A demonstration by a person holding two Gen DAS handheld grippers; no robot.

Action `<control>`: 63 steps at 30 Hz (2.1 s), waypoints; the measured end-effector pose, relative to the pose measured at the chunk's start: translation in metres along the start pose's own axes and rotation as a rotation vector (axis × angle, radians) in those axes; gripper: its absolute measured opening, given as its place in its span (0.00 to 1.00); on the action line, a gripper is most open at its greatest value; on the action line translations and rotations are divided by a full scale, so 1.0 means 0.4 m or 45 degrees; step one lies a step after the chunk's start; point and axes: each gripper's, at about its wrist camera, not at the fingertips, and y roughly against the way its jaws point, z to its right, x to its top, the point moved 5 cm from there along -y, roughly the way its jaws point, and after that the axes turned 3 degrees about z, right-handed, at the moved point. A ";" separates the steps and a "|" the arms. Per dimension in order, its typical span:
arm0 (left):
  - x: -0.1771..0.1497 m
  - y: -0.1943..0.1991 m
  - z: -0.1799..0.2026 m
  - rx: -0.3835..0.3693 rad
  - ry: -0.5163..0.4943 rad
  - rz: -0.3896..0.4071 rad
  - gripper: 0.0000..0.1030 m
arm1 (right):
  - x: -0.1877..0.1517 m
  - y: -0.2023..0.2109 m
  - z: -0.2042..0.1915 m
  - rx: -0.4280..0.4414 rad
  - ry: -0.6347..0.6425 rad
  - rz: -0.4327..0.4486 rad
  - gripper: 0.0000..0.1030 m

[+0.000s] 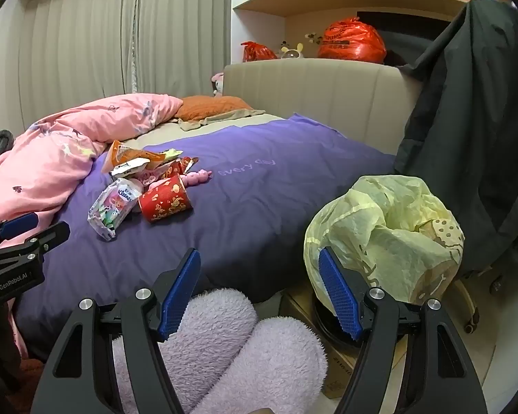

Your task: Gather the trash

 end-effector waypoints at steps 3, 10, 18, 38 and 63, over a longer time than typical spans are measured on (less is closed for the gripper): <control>-0.001 0.000 0.001 -0.003 0.001 -0.007 0.67 | -0.002 0.001 -0.001 0.002 -0.001 -0.007 0.65; 0.007 0.005 0.005 -0.006 0.002 -0.009 0.67 | 0.001 0.002 0.001 -0.004 -0.006 -0.006 0.65; 0.013 0.022 0.008 -0.026 0.000 0.042 0.67 | -0.001 0.005 0.006 -0.016 -0.014 -0.004 0.65; 0.010 0.026 0.013 -0.032 -0.005 0.044 0.67 | 0.000 0.012 0.008 -0.020 -0.017 -0.002 0.65; -0.005 0.017 0.009 -0.020 0.000 0.021 0.67 | -0.012 0.000 -0.002 -0.008 0.001 -0.016 0.65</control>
